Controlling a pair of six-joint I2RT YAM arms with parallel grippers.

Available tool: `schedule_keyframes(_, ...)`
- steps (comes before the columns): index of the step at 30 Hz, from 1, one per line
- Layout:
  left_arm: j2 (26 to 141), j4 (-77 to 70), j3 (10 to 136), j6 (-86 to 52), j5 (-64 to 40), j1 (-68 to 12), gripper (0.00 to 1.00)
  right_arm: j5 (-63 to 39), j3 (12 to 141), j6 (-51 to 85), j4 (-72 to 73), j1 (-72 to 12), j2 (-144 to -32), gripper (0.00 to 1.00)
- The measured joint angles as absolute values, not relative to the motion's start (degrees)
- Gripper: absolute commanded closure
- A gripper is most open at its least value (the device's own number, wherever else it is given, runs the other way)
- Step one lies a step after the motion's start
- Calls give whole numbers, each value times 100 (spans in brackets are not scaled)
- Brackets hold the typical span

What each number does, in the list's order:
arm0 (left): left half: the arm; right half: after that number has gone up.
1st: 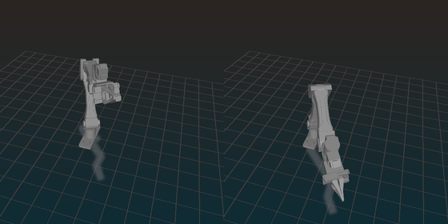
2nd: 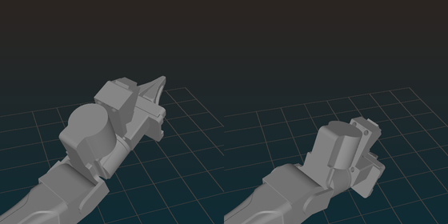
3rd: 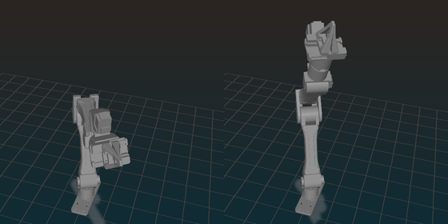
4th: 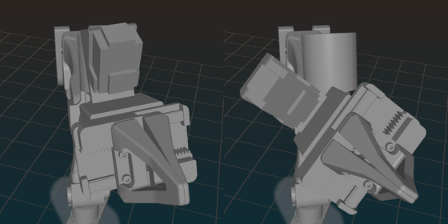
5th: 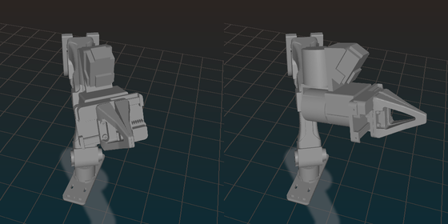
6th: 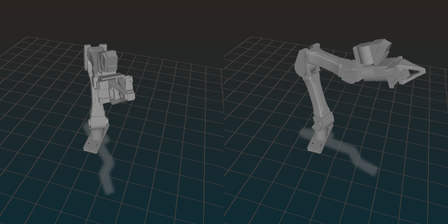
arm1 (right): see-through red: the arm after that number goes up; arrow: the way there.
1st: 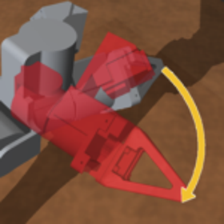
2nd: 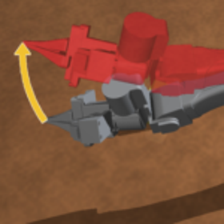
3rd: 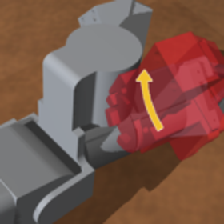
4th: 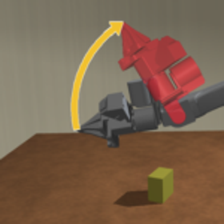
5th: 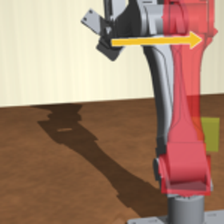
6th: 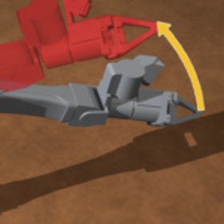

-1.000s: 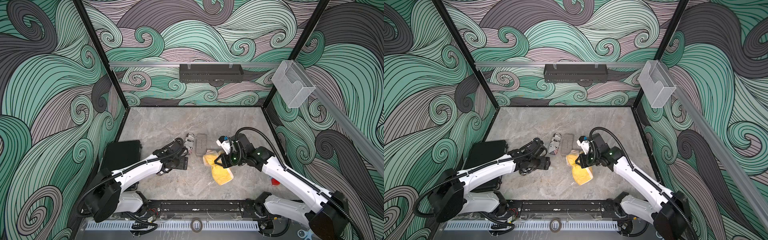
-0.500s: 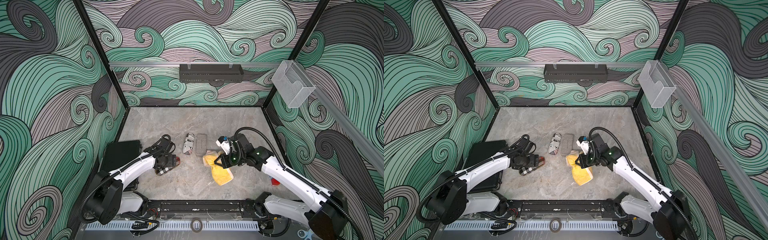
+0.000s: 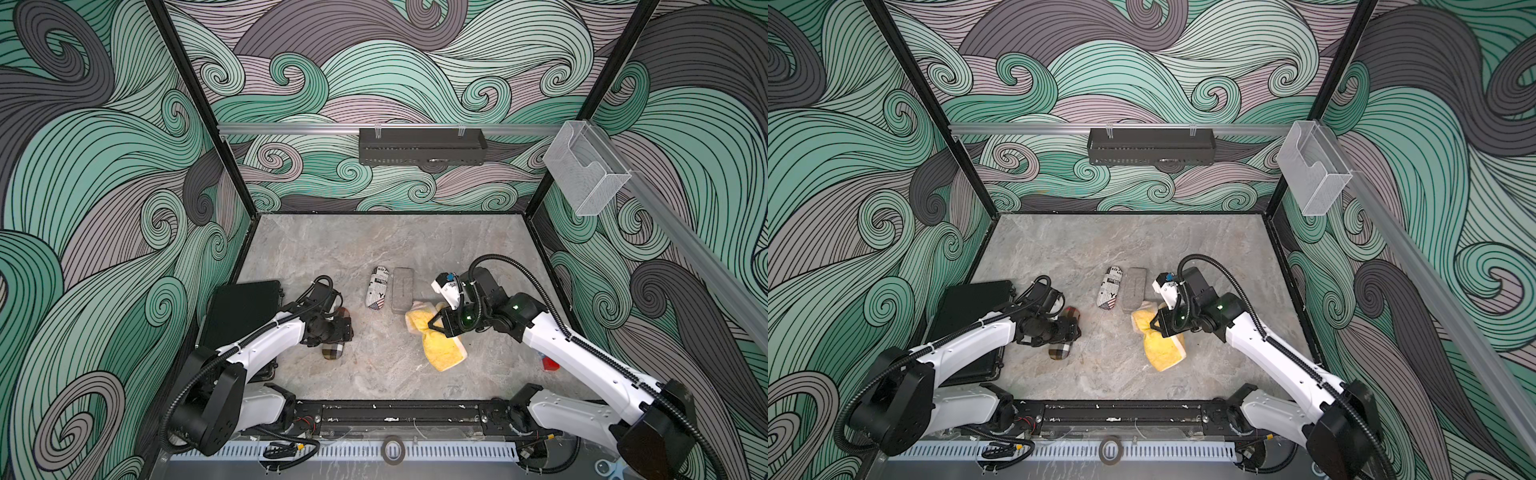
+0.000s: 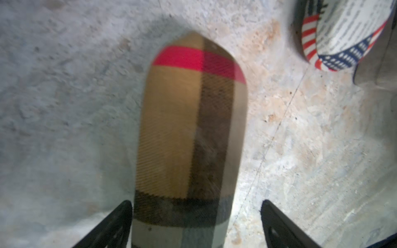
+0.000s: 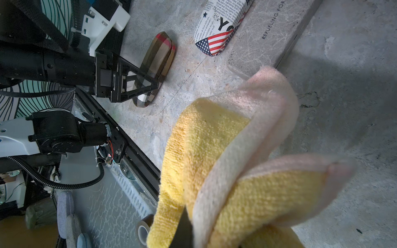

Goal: Wipe the eyeglass case
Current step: Wipe the dirt from the eyeglass case.

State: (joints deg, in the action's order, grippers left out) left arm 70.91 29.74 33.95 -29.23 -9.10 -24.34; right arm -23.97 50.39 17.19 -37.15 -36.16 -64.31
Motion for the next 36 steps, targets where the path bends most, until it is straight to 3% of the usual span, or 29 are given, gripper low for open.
schedule_keyframes(10, 7262, 3024, 3354, -3343, -381, -2821, 12, -2388, 5039, 1739, -3695, -3673, -6431, 100)
schedule_keyframes(17, 7483, 3124, 3472, -3664, 78, -3013, 25, -2322, 5002, 1745, -3699, -3680, -6375, 100)
schedule_keyframes(25, 7513, 3385, 3479, -3911, 440, -3253, 28, -2290, 4978, 1750, -3682, -3680, -6377, 100)
schedule_keyframes(33, 7520, 3387, 3468, -3894, 532, -3472, 46, -2263, 4910, 1804, -3544, -3680, -6383, 100)
schedule_keyframes(36, 7511, 3343, 3465, -3721, 493, -3481, 47, -2233, 4910, 1826, -3446, -3680, -6388, 100)
